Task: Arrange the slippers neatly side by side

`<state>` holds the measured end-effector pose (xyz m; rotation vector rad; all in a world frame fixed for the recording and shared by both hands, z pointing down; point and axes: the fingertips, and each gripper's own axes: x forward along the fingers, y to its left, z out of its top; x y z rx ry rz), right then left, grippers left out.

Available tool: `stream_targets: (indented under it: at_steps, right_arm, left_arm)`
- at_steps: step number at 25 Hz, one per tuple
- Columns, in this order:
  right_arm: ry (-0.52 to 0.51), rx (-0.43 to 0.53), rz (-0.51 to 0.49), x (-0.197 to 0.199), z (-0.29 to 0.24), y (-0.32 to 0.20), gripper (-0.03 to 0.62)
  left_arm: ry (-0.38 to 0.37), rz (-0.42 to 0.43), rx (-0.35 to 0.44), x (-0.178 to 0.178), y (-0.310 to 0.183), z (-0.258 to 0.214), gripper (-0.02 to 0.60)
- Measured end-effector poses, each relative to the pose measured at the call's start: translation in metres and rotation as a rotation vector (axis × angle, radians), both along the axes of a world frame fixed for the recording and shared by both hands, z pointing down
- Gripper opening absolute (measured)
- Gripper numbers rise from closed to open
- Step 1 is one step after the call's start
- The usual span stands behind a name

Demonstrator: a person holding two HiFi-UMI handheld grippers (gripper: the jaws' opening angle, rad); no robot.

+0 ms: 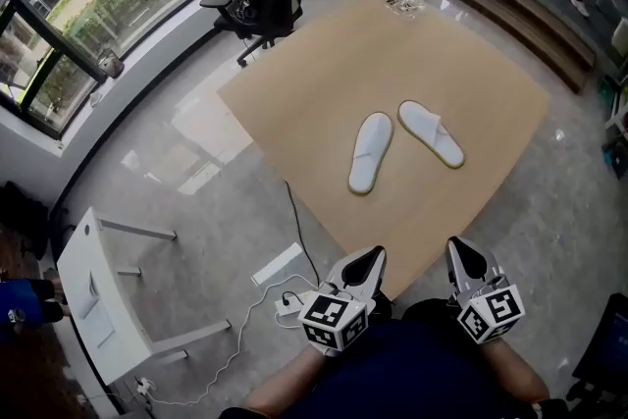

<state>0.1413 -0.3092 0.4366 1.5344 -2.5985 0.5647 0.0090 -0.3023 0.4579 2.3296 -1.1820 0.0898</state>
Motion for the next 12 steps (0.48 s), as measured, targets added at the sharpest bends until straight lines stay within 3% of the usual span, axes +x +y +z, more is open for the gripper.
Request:
stream_targets:
  at_steps: [10, 12]
  right_arm:
    - [0.056, -0.096, 0.006, 0.01, 0.044, -0.073, 0.013]
    - [0.058, -0.112, 0.002, 0.014, 0.049, -0.089, 0.086]
  left_arm:
    - [-0.081, -0.106, -0.048, -0.038, -0.059, 0.017, 0.033]
    - [-0.082, -0.133, -0.061, -0.041, -0.064, 0.021, 0.036]
